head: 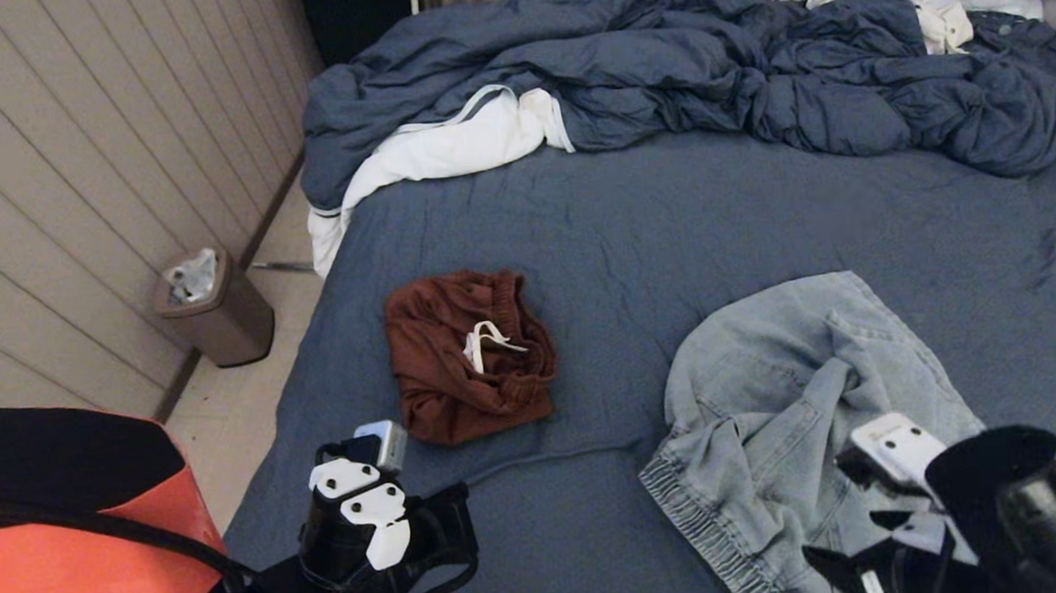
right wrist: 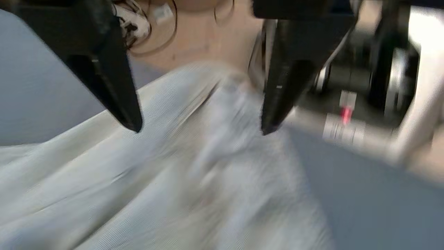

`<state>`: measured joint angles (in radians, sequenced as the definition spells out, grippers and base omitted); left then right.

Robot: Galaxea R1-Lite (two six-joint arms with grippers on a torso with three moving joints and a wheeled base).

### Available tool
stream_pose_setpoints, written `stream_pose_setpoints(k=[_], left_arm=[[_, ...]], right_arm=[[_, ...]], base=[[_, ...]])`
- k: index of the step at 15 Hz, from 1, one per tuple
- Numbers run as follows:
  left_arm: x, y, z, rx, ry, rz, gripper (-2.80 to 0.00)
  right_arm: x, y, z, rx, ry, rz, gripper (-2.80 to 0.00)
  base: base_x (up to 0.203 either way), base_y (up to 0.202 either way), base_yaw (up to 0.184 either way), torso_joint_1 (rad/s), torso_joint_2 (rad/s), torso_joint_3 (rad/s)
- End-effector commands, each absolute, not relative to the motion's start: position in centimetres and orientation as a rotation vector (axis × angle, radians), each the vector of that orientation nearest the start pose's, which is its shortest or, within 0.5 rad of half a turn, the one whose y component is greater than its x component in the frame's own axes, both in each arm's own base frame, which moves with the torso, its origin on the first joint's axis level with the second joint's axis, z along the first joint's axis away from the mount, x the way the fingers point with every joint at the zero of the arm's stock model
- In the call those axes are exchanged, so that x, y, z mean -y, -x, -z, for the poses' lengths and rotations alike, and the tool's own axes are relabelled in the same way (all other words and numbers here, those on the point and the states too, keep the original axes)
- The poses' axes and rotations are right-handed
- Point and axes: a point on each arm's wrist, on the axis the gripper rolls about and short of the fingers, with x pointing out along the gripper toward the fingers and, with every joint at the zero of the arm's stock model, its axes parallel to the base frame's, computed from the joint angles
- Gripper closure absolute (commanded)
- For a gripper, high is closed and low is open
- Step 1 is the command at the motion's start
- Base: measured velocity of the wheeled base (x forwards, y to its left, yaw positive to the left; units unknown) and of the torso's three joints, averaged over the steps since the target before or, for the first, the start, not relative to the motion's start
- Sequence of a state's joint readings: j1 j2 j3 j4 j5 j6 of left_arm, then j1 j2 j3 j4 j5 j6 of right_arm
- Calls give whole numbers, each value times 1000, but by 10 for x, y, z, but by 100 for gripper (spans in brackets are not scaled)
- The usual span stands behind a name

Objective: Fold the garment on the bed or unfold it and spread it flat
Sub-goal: Unford the blue shorts

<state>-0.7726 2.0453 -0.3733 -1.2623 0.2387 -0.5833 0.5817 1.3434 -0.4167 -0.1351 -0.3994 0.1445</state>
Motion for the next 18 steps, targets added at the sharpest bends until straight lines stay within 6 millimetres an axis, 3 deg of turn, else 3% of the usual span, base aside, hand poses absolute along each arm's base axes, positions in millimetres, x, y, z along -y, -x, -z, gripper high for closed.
stream_pose_setpoints(k=[1, 3, 5, 7, 10, 12, 15, 18], left_arm=[[198, -216, -62, -442, 401, 408, 0], [207, -227, -80, -429, 410, 407, 0], [216, -239, -112, -440, 408, 399, 0], [225, -247, -149, -456, 403, 398, 0], [249, -253, -186, -489, 381, 433, 0], [279, -263, -184, -530, 352, 457, 0], [334, -279, -160, -588, 303, 496, 0], [375, -278, -135, -620, 262, 541, 0]], right_arm=[[-70, -178, -149, -652, 179, 8, -280], [-55, -221, -155, -665, 159, 125, -280], [-36, -257, -161, -658, 141, 215, -280], [-8, -274, -166, -653, 118, 270, -280], [40, -298, -166, -687, 40, 290, -280], [59, -311, -153, -749, 15, 306, -280], [77, -329, -135, -799, 18, 324, -280], [86, -353, -125, -802, 15, 325, -280]], base=[[0, 0, 0, 0, 0, 0], [0, 0, 0, 0, 0, 0], [0, 0, 0, 0, 0, 0], [0, 0, 0, 0, 0, 0], [0, 0, 0, 0, 0, 0], [0, 0, 0, 0, 0, 0], [0, 0, 0, 0, 0, 0], [0, 0, 0, 0, 0, 0]])
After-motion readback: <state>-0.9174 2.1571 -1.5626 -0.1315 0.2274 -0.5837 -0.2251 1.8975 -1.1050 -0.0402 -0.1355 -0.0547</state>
